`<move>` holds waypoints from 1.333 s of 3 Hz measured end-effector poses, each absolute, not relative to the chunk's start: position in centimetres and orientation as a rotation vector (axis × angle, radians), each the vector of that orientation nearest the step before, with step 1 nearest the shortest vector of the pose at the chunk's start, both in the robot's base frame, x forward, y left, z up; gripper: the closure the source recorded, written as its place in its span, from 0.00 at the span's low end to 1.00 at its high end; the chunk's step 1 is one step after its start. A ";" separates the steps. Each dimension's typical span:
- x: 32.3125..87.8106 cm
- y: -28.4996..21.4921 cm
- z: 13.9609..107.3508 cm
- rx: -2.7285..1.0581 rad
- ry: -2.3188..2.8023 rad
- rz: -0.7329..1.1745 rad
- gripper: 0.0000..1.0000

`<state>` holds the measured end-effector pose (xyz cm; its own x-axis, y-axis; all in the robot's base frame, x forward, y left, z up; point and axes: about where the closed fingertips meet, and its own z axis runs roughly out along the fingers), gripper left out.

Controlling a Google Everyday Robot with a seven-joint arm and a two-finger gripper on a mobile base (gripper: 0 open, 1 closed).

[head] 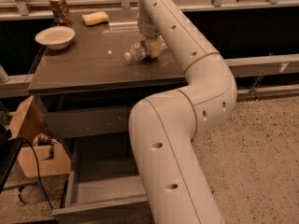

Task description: Place water bottle into middle drawer

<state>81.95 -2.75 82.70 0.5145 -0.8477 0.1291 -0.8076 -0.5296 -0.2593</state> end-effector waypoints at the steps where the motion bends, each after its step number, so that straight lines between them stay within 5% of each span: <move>1: 82.0 -2.7 82.7 -2.586 1.426 -0.360 1.00; 4: 80.3 -3.3 88.0 -2.517 1.350 -0.387 1.00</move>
Offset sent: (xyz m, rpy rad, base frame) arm 0.0000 0.0000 0.0000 0.0000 0.0000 0.0000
